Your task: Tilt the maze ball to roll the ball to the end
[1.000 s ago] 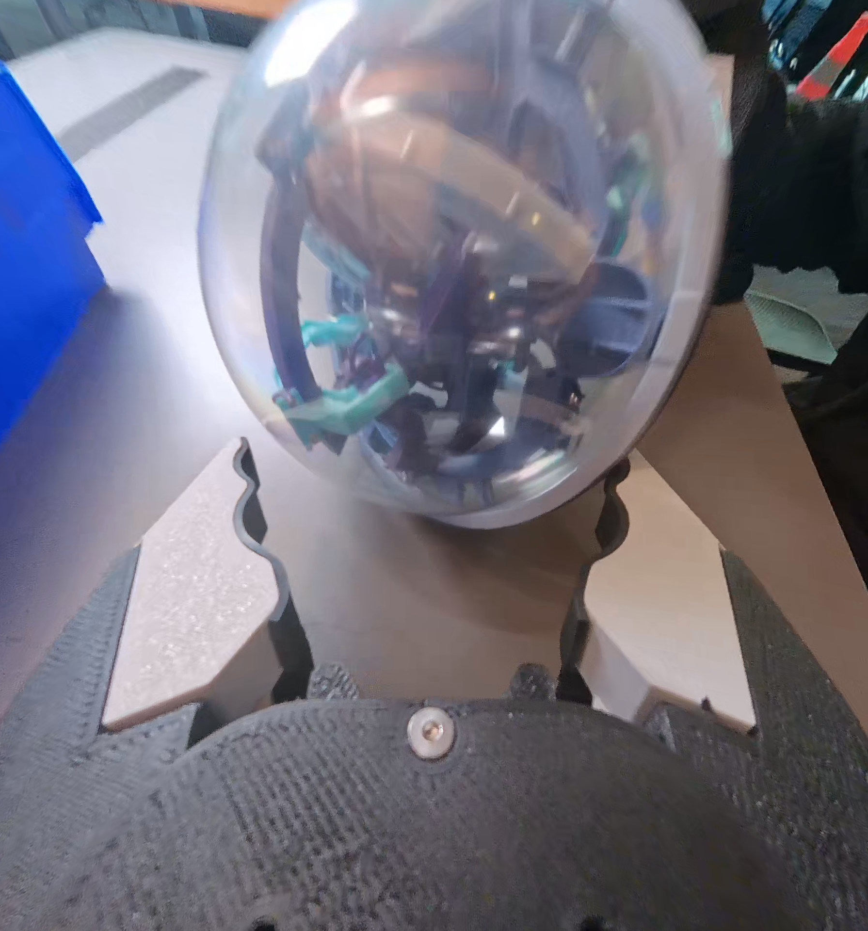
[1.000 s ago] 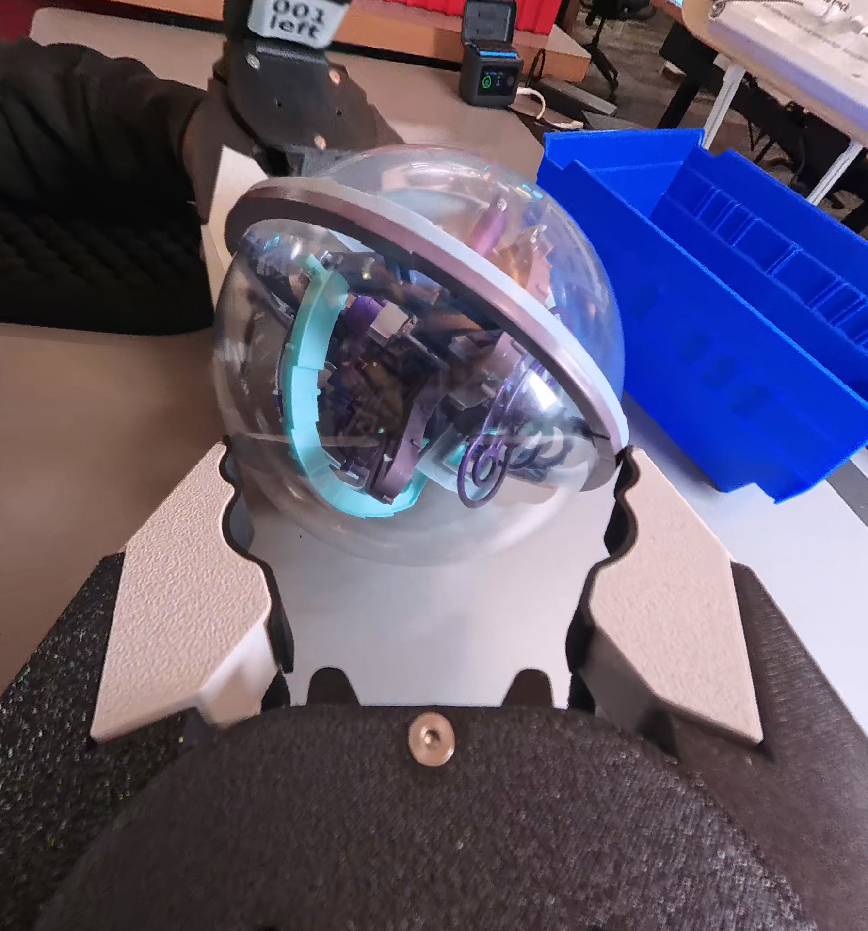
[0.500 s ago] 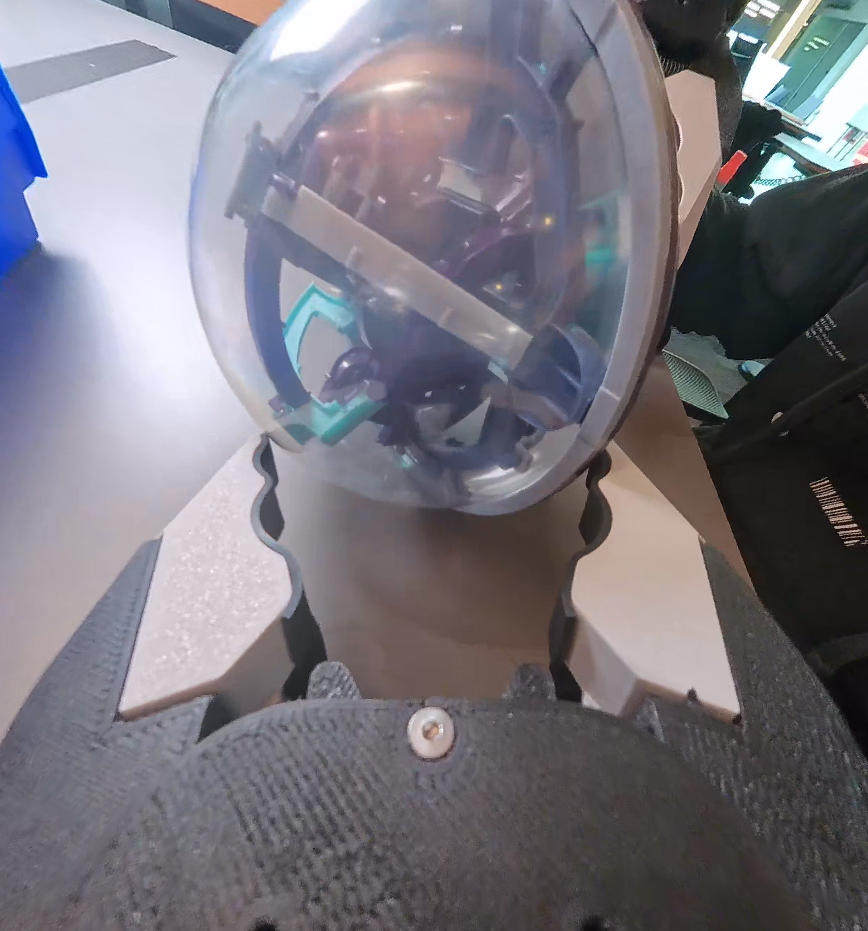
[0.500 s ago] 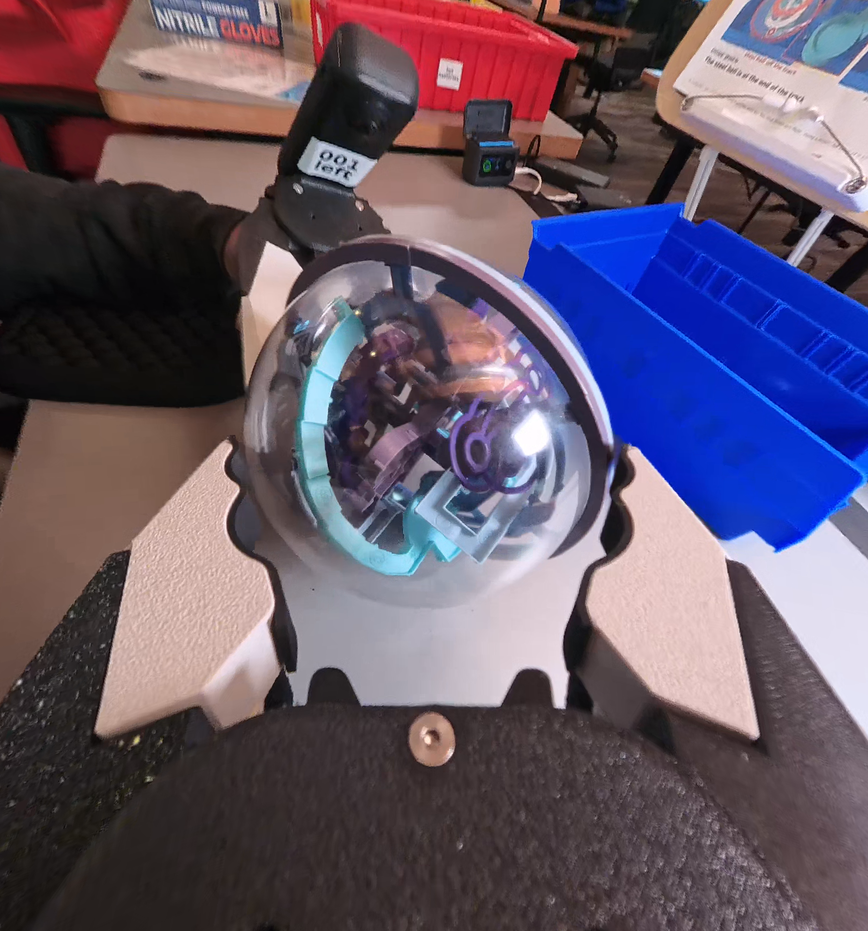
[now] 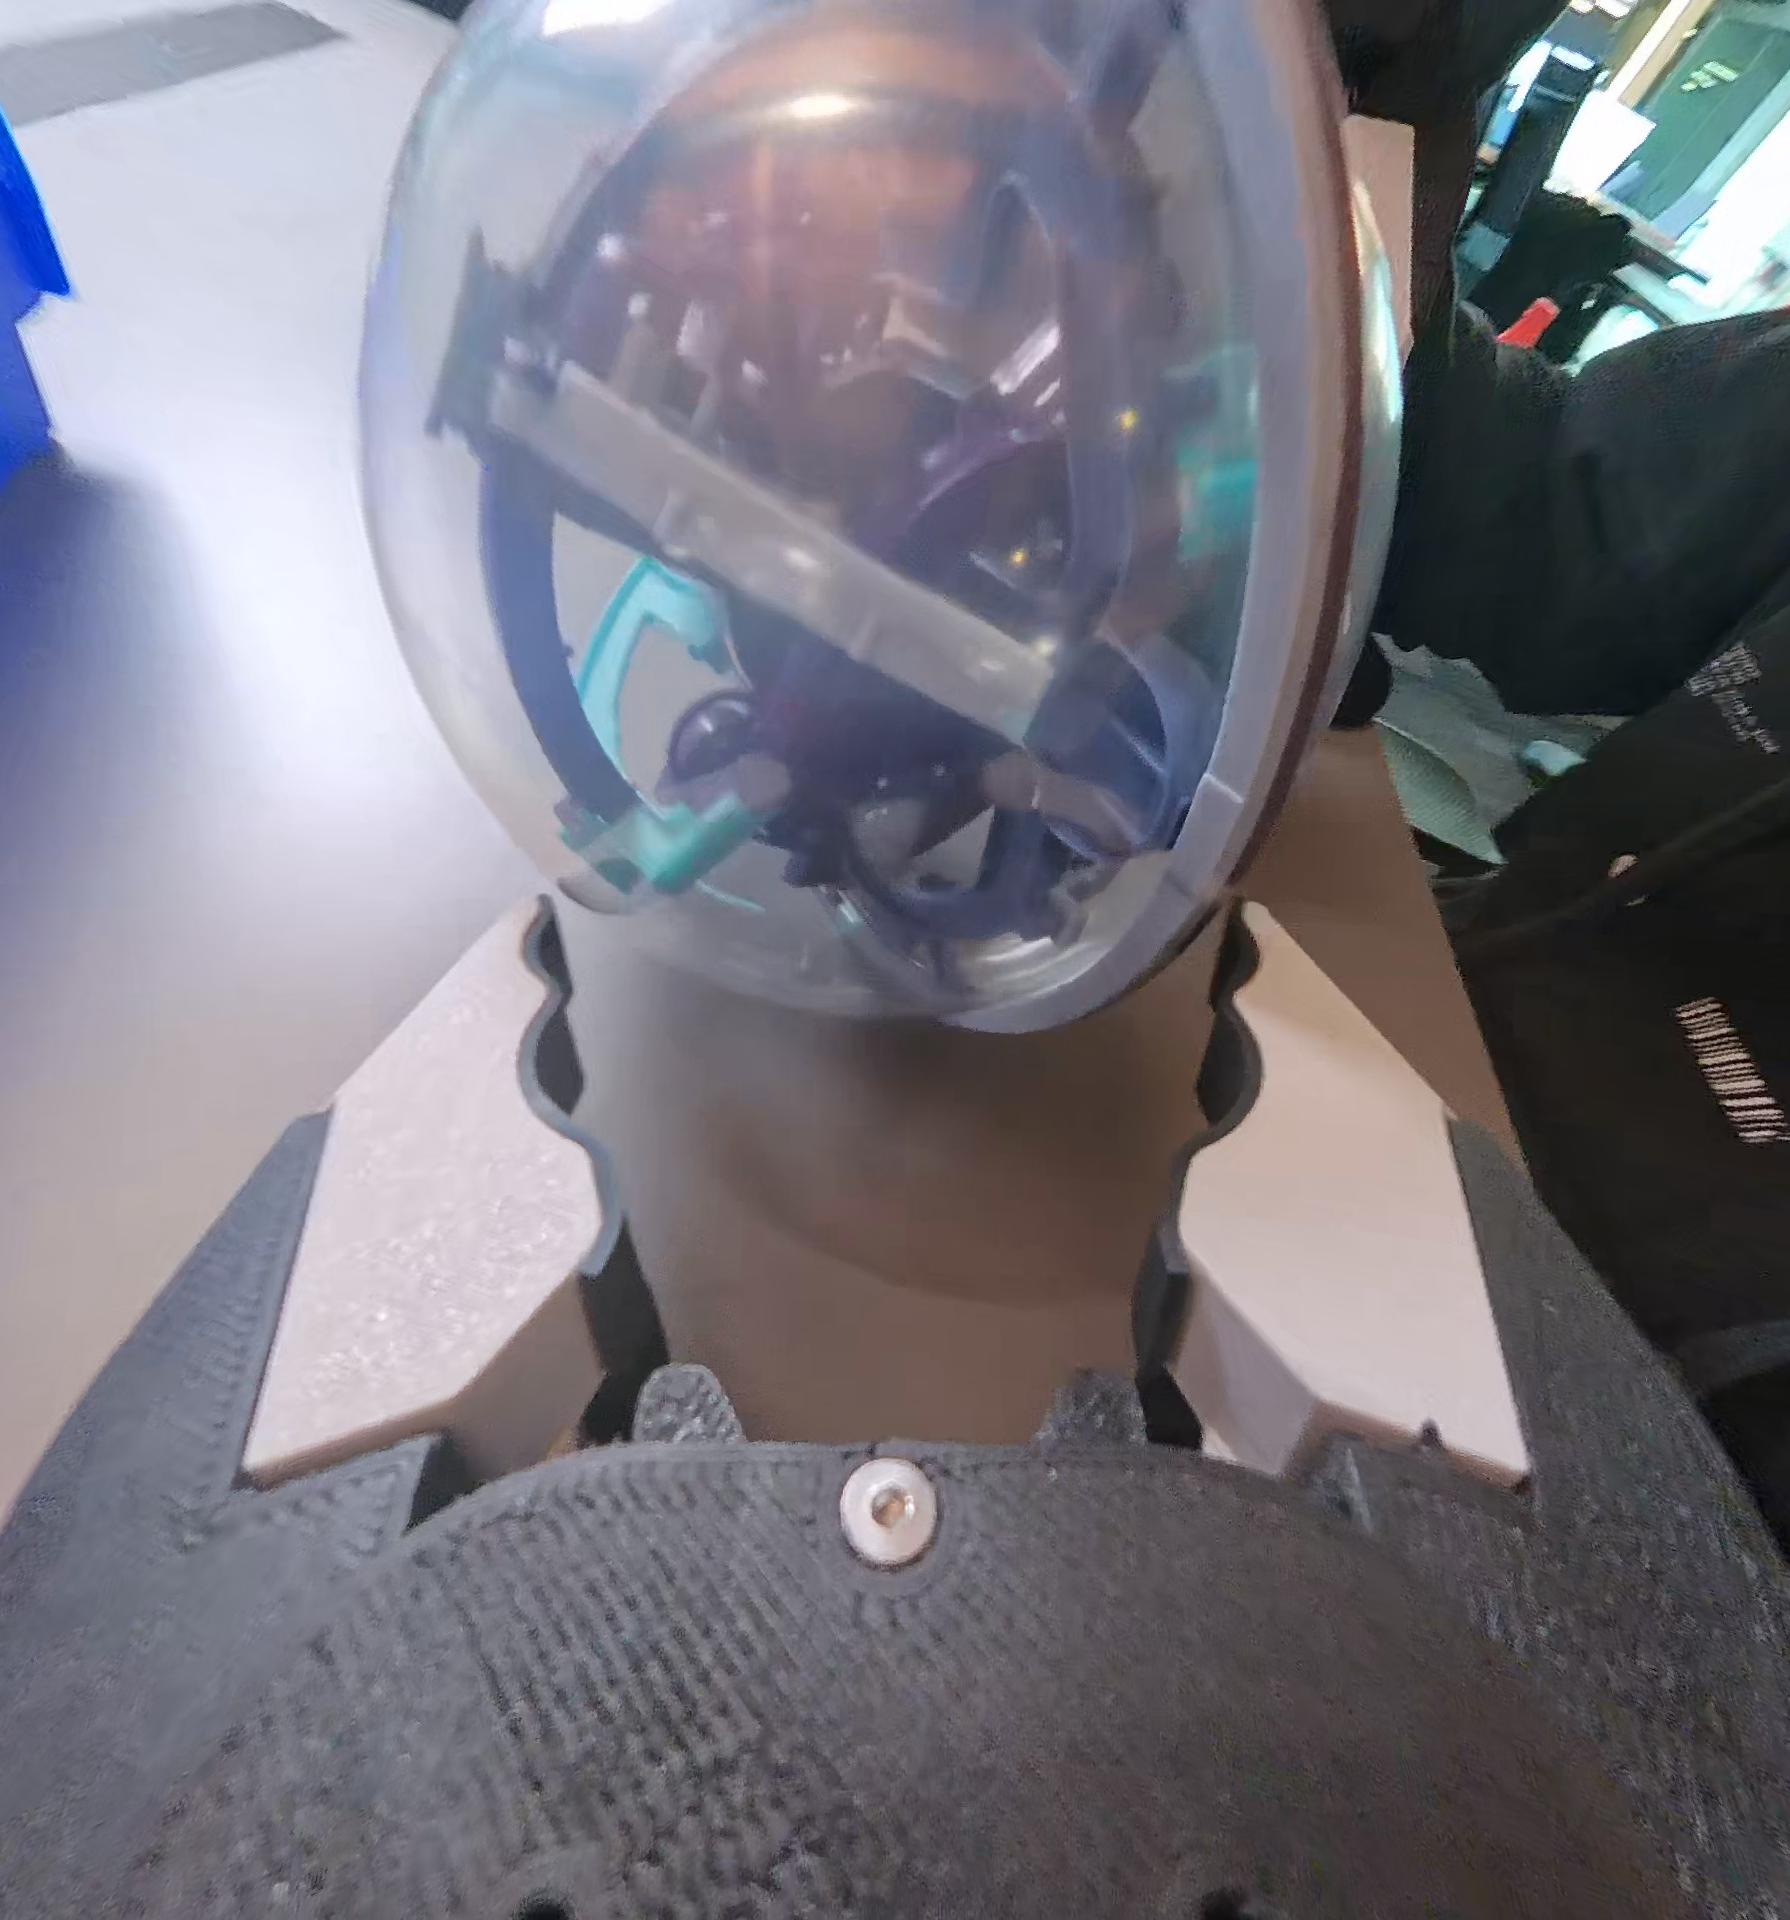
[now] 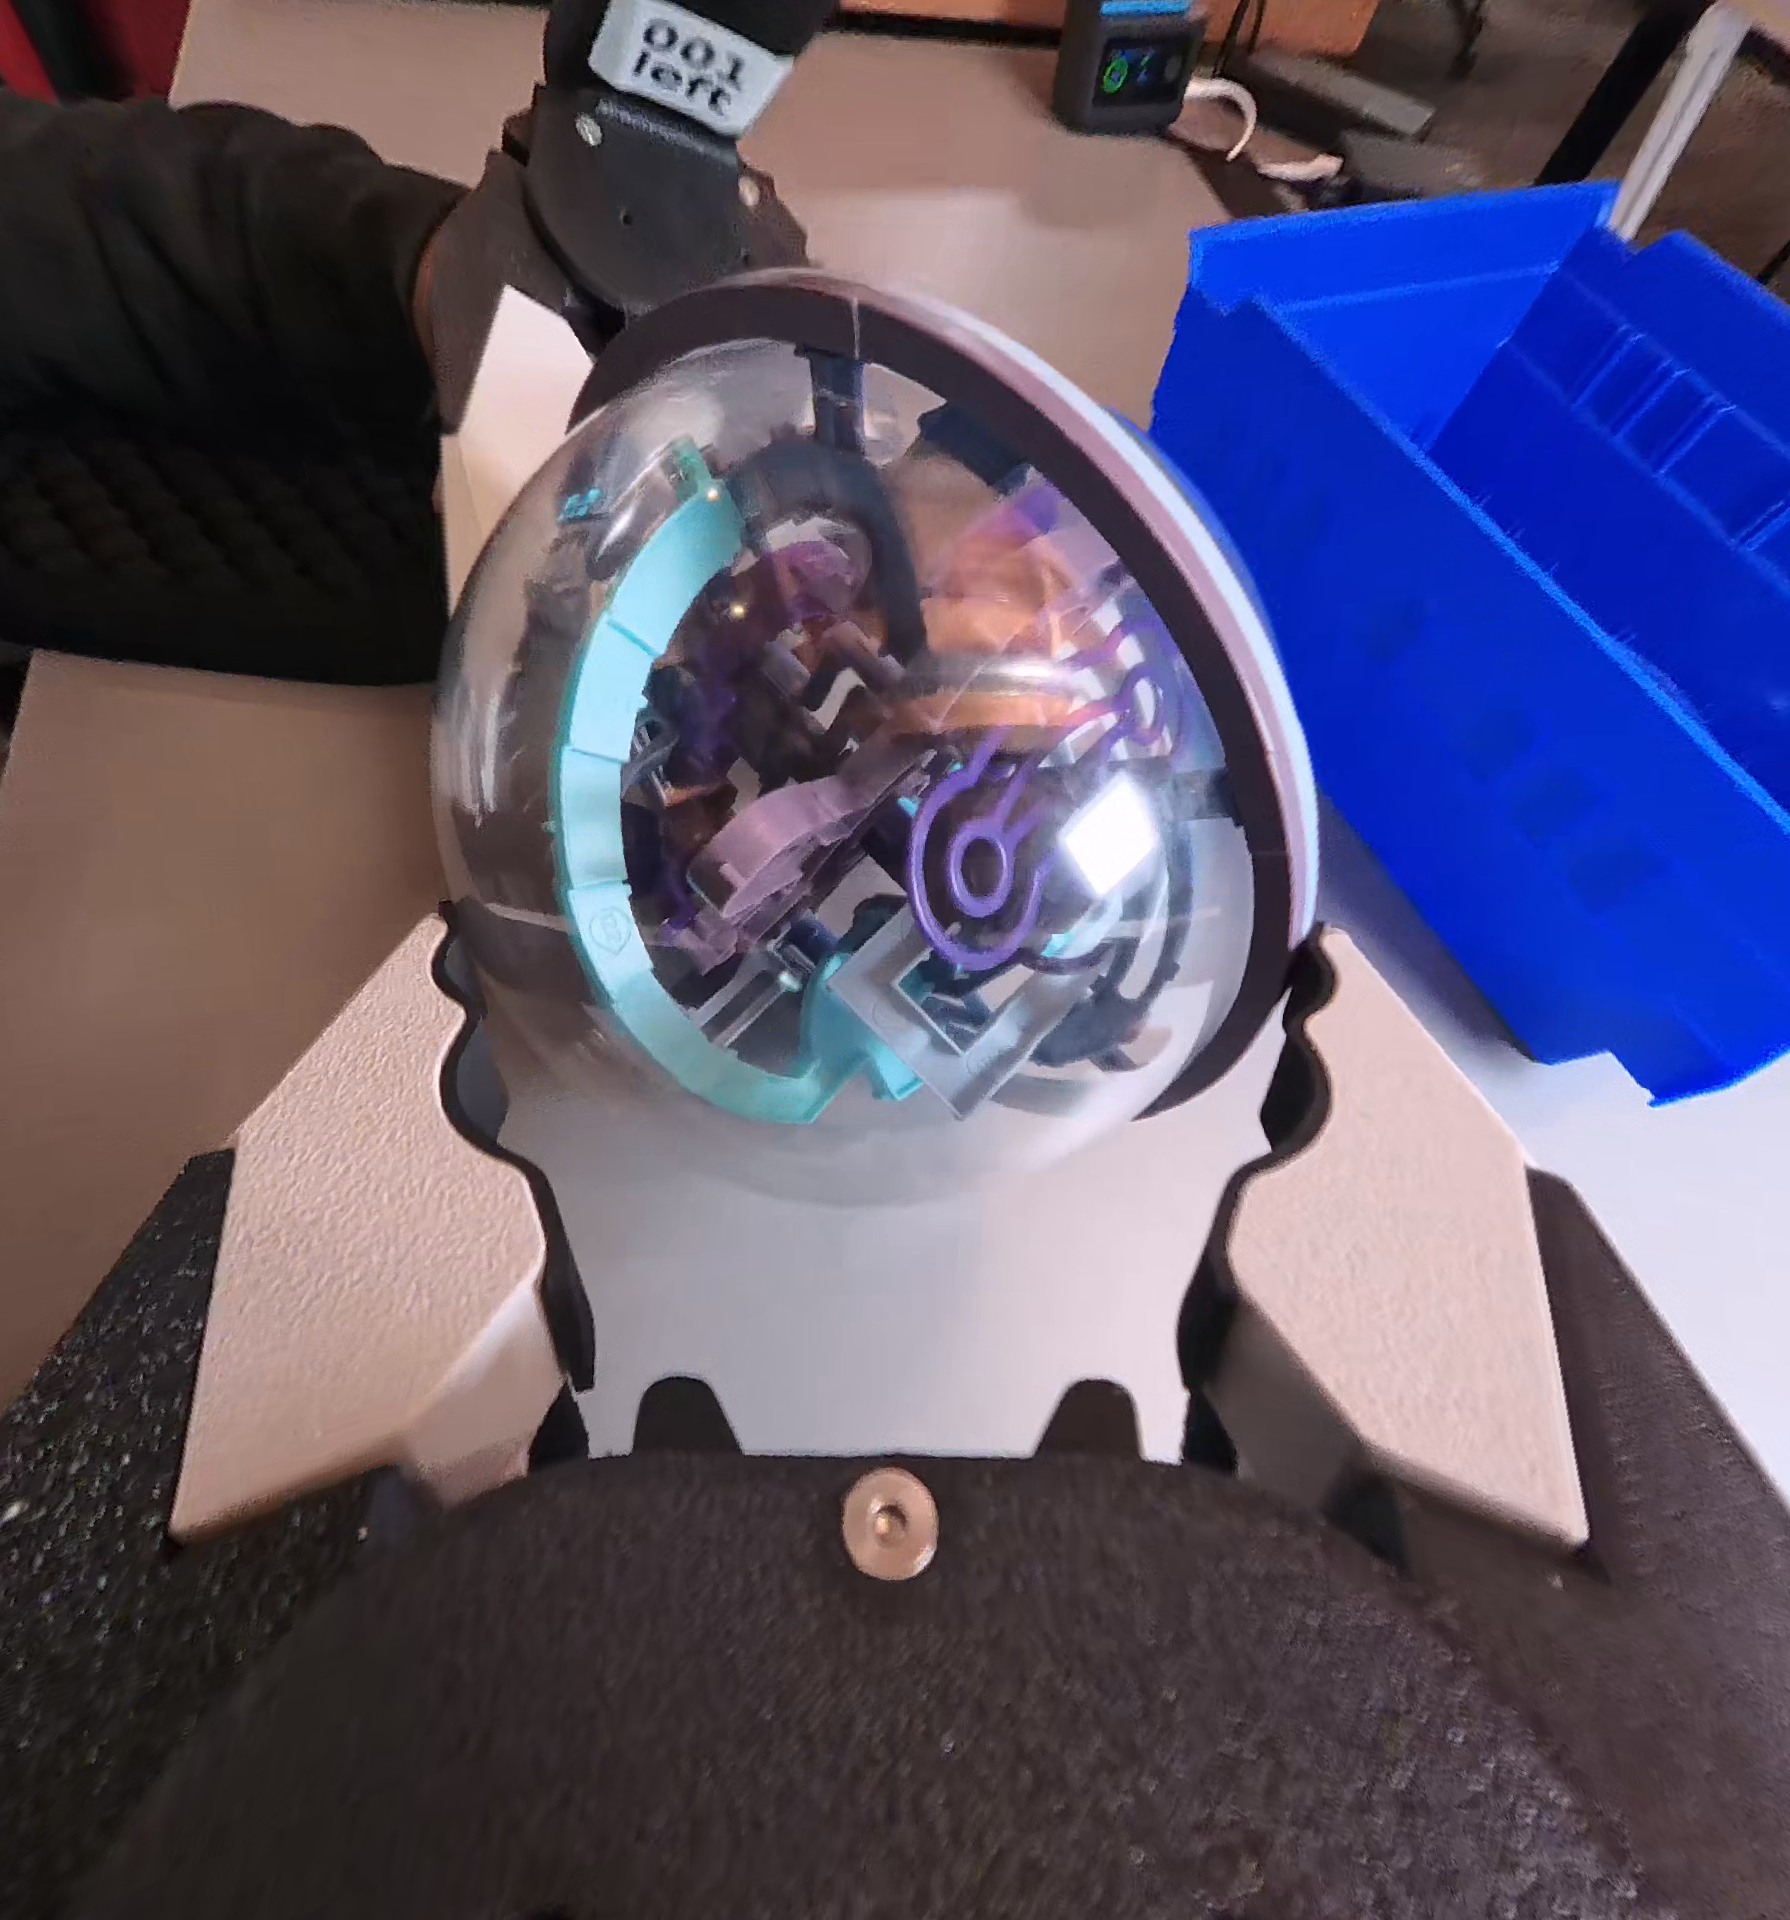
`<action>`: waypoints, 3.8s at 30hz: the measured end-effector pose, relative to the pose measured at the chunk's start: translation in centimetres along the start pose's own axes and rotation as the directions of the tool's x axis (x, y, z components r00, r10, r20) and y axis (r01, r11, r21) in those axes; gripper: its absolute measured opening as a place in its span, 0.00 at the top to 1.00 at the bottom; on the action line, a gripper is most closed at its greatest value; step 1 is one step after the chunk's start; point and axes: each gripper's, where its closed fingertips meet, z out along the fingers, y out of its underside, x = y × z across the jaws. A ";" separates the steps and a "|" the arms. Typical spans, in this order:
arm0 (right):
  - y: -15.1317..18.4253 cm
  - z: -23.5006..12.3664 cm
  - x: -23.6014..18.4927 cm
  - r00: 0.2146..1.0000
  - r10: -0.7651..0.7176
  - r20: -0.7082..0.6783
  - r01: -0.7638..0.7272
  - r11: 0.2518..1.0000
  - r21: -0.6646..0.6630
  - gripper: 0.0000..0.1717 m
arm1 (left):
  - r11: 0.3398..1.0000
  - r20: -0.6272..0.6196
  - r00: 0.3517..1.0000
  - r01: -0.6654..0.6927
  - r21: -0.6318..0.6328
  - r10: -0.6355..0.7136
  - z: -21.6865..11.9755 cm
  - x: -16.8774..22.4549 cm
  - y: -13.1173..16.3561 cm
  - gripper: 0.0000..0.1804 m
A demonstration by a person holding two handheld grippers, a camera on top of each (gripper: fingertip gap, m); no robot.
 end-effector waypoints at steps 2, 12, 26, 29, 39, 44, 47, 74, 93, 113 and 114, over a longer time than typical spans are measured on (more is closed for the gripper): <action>0.0 0.1 -0.1 0.999 -0.008 0.047 0.010 0.999 -0.042 0.14 | 0.997 0.070 0.995 -0.068 0.044 0.064 -0.6 -0.5 -1.0 0.25; -1.3 1.6 -0.3 0.979 0.064 0.194 -0.029 0.984 -0.176 0.15 | 0.977 0.119 0.981 -0.167 0.131 0.152 -1.3 -0.3 -2.6 0.24; -0.7 -0.2 0.4 0.996 0.082 0.048 -0.084 0.995 0.048 0.19 | 0.986 0.058 0.998 0.000 0.166 -0.010 -1.7 -1.2 -2.4 0.25; 0.3 0.0 -0.1 0.997 0.064 -0.043 -0.062 0.996 0.064 0.17 | 0.986 0.043 0.998 0.035 0.162 -0.043 -1.5 -1.2 -2.3 0.26; 0.0 0.8 -0.7 0.997 -0.039 -0.069 0.037 0.999 -0.025 0.16 | 0.995 -0.006 0.997 0.082 0.049 -0.082 0.0 0.0 -0.6 0.29; 0.2 0.5 -1.0 0.995 -0.079 0.061 0.085 0.990 -0.109 0.17 | 0.992 0.053 0.998 -0.042 0.118 0.035 -0.9 -0.1 -2.1 0.23; 0.0 0.6 -1.5 0.987 -0.112 0.118 0.128 0.982 -0.140 0.17 | 0.970 0.081 0.993 -0.098 0.221 0.081 -1.9 0.1 -4.0 0.22; 1.0 0.6 -2.8 0.999 -0.020 0.030 0.016 0.993 0.121 0.20 | 0.968 0.016 0.994 -0.110 0.226 0.109 -1.4 1.7 -3.9 0.24; -0.4 -0.8 -3.2 0.988 0.012 0.153 -0.037 0.986 0.165 0.21 | 0.951 0.037 0.976 -0.216 0.220 0.213 -0.8 2.5 -3.8 0.21; 0.6 -2.1 -2.2 0.995 0.034 0.097 -0.051 0.982 0.180 0.22 | 0.985 0.017 0.996 -0.090 0.149 0.089 0.3 1.7 -2.7 0.21; 0.6 -2.0 -2.1 0.992 0.055 0.113 -0.076 0.979 0.187 0.22 | 0.986 0.018 0.997 -0.073 0.153 0.071 0.2 1.6 -2.8 0.21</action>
